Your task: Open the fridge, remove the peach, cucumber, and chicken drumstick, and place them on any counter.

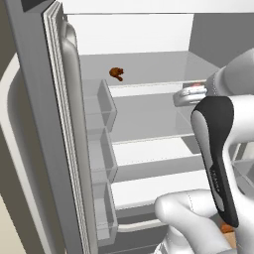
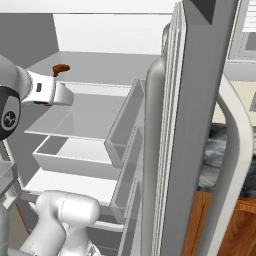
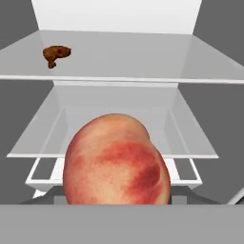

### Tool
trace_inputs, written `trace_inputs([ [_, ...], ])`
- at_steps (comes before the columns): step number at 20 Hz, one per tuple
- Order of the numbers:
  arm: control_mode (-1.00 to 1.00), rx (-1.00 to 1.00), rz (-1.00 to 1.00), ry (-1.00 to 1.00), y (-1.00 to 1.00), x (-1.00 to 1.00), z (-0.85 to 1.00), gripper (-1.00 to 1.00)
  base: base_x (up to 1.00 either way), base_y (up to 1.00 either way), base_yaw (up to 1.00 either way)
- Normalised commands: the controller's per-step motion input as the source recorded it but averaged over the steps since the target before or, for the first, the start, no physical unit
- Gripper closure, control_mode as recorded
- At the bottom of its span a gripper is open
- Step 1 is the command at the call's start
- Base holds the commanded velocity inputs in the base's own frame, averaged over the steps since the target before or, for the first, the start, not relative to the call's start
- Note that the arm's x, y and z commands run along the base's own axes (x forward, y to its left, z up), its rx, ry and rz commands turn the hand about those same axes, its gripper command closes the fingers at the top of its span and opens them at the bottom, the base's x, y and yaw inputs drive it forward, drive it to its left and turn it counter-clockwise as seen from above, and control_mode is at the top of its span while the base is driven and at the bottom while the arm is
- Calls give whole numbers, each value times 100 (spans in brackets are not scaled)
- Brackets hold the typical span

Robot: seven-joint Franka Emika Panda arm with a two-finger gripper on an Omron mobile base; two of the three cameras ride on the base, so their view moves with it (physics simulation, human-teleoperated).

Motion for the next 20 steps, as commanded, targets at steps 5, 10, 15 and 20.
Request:
trace_inputs([
  [5,-100,0,0,1,0,-12,0,100,0,0,0],
  [10,100,0,0,0,0,0,0,100,-43,0,0],
  [15,100,0,0,0,0,0,0,100,-87,0,16],
  [20,100,0,0,0,0,0,0,100,-74,0,52],
])
